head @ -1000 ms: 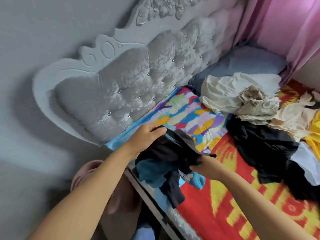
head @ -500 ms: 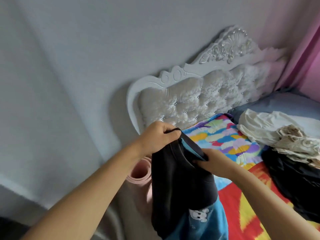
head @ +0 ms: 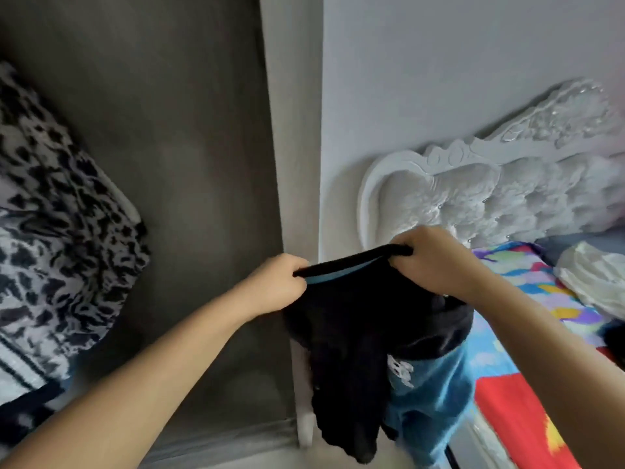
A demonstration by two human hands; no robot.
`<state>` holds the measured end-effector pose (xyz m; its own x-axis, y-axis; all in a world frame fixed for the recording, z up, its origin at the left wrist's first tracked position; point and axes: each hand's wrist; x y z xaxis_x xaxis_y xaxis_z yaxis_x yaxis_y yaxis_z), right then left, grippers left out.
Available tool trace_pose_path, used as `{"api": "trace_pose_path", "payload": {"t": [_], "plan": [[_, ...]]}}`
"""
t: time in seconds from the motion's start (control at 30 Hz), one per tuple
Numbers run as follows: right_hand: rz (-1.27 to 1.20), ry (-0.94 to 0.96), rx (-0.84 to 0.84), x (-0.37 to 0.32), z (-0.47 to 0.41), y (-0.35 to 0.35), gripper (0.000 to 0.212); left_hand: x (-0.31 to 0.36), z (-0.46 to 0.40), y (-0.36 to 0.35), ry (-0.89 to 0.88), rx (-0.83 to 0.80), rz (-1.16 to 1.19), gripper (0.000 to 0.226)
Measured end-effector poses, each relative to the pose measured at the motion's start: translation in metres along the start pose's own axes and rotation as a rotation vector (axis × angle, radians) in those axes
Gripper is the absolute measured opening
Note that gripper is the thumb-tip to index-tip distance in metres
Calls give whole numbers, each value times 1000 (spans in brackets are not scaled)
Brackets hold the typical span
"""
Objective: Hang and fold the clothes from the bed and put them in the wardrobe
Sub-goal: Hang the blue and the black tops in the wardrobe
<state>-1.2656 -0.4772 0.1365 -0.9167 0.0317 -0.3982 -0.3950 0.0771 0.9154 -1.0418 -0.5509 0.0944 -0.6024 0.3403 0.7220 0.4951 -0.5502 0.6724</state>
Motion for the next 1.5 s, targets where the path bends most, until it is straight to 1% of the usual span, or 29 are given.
{"api": "trace_pose_path", "payload": {"t": [0.07,0.1,0.17,0.2,0.23,0.27,0.33,0.37,0.4,0.43,0.47,0.57,0.67,0.73,0.77,0.83,0.87,0.9,0.97,1.07,1.17,1.2,1.23,1.27,1.37,1.43,1.47,1.5], "plan": [[10,82,-29,-35,-1,-2,25,-14,25,17,16,90,36,32],[8,124,-37,-50,-2,-4,23,-20,37,21,13,91,29,26],[-1,189,-32,-77,-6,-7,20,-27,54,22,12,41,-3,11],[-1,218,-28,-89,-10,-8,19,-30,60,21,18,35,-14,17],[0,248,-25,-99,-13,-9,19,-34,64,20,19,62,-20,22],[0,273,-21,-108,-15,-10,19,-38,66,23,24,130,-19,24],[-2,304,-10,-121,-18,-14,18,-47,70,36,68,324,26,28],[1,318,0,-126,-18,-17,18,-49,73,46,97,410,103,30],[8,336,13,-128,-18,-20,21,-48,76,55,107,462,219,29],[23,360,22,-132,-17,-24,24,-48,79,65,101,501,325,26],[41,377,26,-135,-16,-28,24,-47,81,73,88,535,378,24],[114,382,43,-148,-20,-40,16,-47,86,103,38,642,340,21],[254,286,-19,-162,-38,-53,13,-56,86,146,-21,717,359,24],[364,195,-82,-172,-52,-63,14,-72,89,175,-30,685,413,23],[406,146,-128,-180,-58,-70,15,-83,93,188,-25,631,413,22],[455,73,-245,-202,-70,-85,19,-106,100,212,-3,498,337,20],[467,47,-292,-214,-79,-91,16,-116,103,223,-7,447,307,21],[473,22,-321,-227,-88,-95,13,-123,105,235,-20,414,286,23],[480,-50,-370,-252,-104,-95,18,-129,100,257,-65,388,264,27],[410,-171,-462,-273,-119,-87,24,-127,83,279,-160,353,263,29],[279,-275,-579,-282,-131,-65,24,-119,61,291,-234,304,271,28],[248,-285,-569,-286,-138,-53,26,-116,53,295,-240,297,267,29],[223,-268,-498,-291,-147,-38,29,-114,46,298,-237,293,258,29],[221,-229,-363,-296,-157,-21,30,-113,40,302,-226,288,259,29],[295,-76,137,-308,-205,27,30,-117,24,313,-204,255,325,31],[276,-87,410,-312,-239,50,33,-120,16,323,-189,253,356,35],[309,-125,507,-311,-255,60,36,-120,13,329,-182,265,367,34],[377,-179,555,-308,-270,68,41,-120,10,335,-177,280,378,33]]}}
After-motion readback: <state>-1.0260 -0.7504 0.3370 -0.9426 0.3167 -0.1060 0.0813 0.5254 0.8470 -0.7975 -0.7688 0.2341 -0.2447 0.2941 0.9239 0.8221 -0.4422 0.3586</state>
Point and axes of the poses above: each hand's wrist, its own z-axis away from the middle knuckle, its own y-axis out of the back of the hand, x = y × z, and after that the axes turned 5 degrees about -x, right-handed
